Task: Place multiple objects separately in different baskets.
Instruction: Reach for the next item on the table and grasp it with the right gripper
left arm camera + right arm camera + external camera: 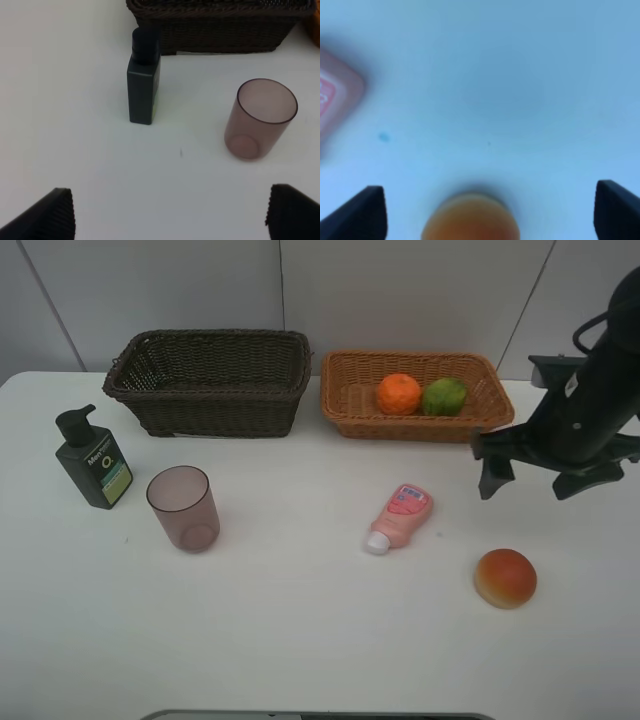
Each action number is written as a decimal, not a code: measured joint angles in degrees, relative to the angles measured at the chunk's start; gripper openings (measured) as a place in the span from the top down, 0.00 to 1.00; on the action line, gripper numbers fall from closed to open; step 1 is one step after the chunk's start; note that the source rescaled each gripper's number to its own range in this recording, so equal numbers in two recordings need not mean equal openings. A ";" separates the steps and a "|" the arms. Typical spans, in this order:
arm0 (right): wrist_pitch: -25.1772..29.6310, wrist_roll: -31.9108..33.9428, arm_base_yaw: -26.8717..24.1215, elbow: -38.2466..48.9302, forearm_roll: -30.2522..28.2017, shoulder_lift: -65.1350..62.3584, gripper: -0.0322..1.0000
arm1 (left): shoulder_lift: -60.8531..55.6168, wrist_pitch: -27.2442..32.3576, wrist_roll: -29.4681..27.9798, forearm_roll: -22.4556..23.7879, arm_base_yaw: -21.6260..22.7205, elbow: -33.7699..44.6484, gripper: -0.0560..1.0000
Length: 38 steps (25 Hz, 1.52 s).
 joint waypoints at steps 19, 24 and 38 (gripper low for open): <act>-6.10 6.27 2.59 10.44 4.11 -0.88 0.20 | 0.00 0.00 0.00 0.00 0.00 0.00 0.00; -8.39 11.93 5.17 10.44 1.76 -0.88 0.20 | 0.00 0.00 0.00 0.00 0.00 0.00 0.00; -10.31 16.78 5.31 10.51 -1.06 -0.88 0.20 | 0.00 0.00 0.00 0.00 0.00 0.00 0.00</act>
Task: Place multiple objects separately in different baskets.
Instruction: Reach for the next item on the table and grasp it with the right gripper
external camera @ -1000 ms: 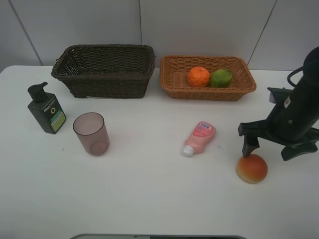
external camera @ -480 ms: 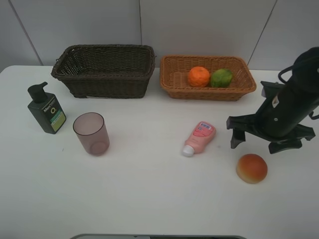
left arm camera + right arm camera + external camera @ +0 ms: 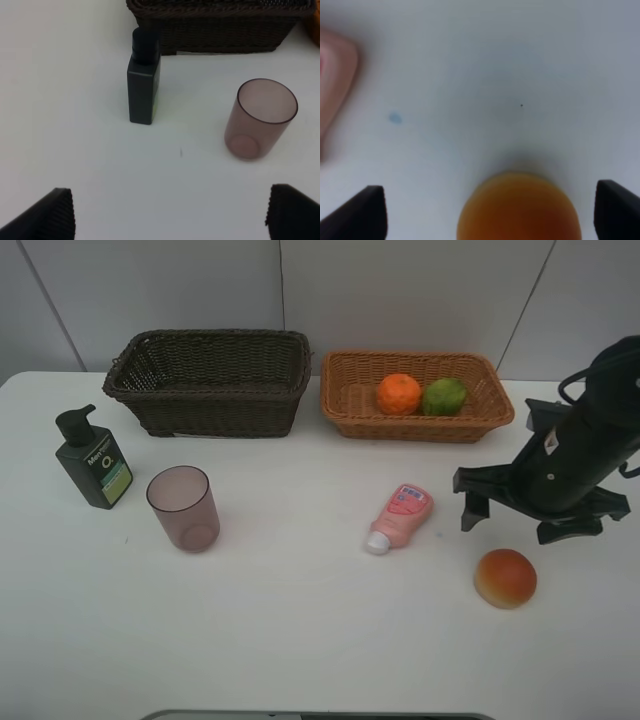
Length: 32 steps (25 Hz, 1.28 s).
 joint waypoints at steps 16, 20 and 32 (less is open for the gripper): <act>-3.01 0.04 0.00 0.00 -0.30 5.64 0.20 | 0.00 0.00 0.00 0.00 0.00 0.00 0.00; -4.04 0.11 0.00 0.00 -0.40 5.64 0.20 | 0.00 0.00 0.00 0.00 0.00 0.00 0.00; -4.87 1.01 0.00 0.00 -1.09 5.64 0.20 | 0.00 0.00 0.00 0.00 0.00 0.00 0.00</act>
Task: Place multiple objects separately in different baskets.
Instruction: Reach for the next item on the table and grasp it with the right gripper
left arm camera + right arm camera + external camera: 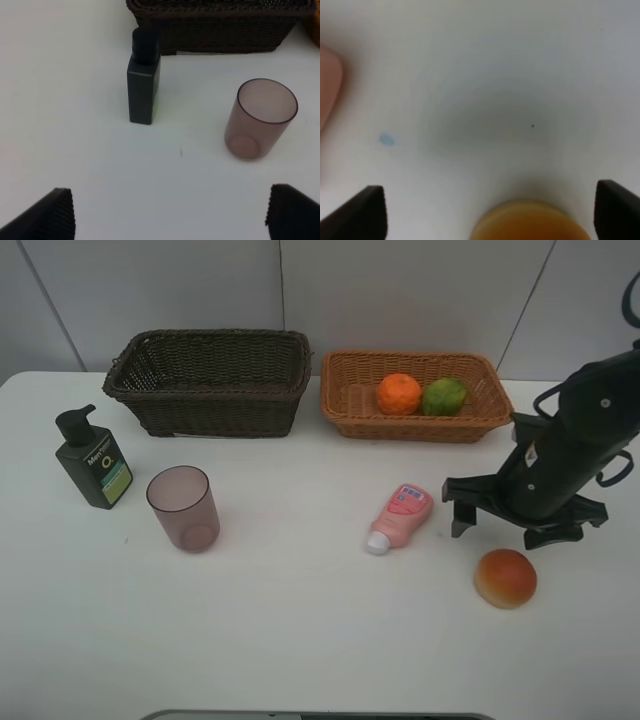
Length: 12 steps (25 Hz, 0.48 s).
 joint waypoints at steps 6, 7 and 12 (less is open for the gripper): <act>0.00 0.95 0.00 0.00 -1.05 0.00 0.20 | 0.00 0.00 0.00 0.00 0.00 0.00 0.00; 0.00 1.26 0.00 0.00 -1.11 0.00 0.20 | 0.00 0.00 0.00 0.00 0.00 0.00 0.00; 1.68 1.83 0.00 0.00 -1.42 0.00 0.20 | 0.00 0.00 0.00 0.00 0.00 0.00 0.00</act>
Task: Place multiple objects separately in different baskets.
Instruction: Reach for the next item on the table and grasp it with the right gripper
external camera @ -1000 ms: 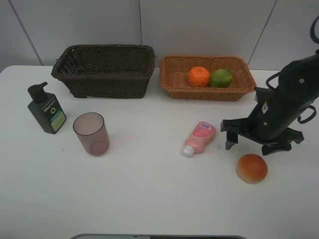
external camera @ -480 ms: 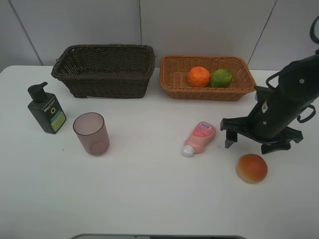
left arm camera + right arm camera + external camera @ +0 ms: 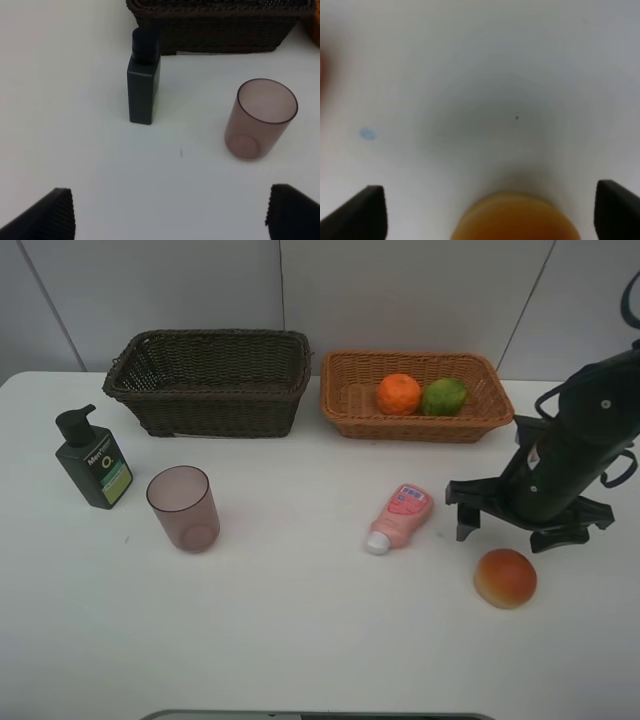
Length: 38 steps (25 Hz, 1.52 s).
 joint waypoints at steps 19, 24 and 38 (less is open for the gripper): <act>2.23 0.00 0.00 3.42 0.23 0.00 0.20 | 0.00 0.00 0.00 0.00 0.00 0.00 0.00; 0.77 0.00 0.00 3.56 0.34 0.00 0.20 | 0.00 0.00 0.00 0.00 0.00 0.00 0.00; -0.55 0.00 0.00 3.69 1.50 4.69 0.28 | 0.00 0.00 0.00 0.00 0.00 0.00 0.00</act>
